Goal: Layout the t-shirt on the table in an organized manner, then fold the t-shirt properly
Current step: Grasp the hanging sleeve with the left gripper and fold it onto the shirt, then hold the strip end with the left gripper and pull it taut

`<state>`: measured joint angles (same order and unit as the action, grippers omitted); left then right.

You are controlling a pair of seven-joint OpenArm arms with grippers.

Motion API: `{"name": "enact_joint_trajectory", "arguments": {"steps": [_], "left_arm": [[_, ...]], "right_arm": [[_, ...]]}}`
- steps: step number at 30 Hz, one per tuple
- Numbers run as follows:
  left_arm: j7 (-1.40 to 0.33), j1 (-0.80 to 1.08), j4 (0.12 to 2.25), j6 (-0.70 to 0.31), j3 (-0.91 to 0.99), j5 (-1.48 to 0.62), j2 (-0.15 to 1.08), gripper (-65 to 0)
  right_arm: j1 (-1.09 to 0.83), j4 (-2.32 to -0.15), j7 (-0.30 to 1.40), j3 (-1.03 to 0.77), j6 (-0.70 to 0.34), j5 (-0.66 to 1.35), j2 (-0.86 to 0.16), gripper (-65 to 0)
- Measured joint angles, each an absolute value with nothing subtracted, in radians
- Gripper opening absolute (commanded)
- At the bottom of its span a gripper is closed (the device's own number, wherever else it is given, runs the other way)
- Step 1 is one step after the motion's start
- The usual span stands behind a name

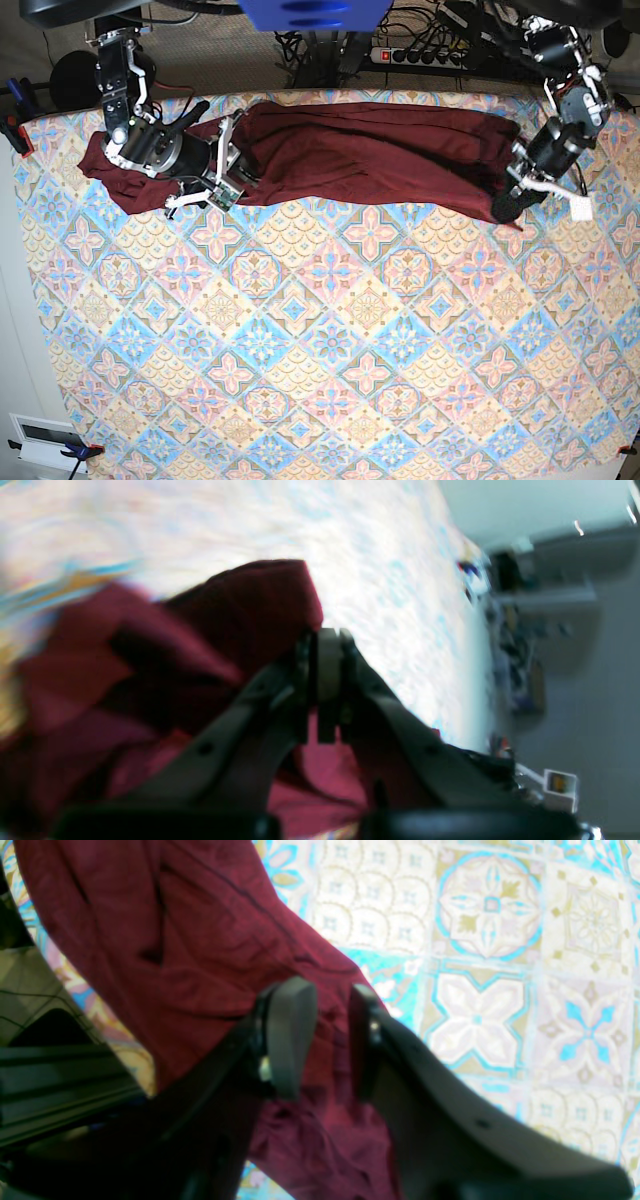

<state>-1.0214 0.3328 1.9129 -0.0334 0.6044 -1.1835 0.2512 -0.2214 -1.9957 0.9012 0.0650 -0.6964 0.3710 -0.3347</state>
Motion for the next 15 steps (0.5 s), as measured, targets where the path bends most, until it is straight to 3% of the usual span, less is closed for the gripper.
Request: {"name": "enact_joint_trajectory", "arguments": {"steps": [11,15], "left_arm": [[-1.016,0.34,1.734,-0.035,0.601,-1.069,0.268,-64.8],[-1.169,0.325,1.71,-0.037,0.59,-1.076,0.296,-61.8]], "right_arm": [[-0.224,-1.996,0.901,0.067,-0.696,0.371,-0.335,-49.6],[-0.224,-1.996,0.898,0.069,-0.696,0.372,-0.335,-49.6]]}}
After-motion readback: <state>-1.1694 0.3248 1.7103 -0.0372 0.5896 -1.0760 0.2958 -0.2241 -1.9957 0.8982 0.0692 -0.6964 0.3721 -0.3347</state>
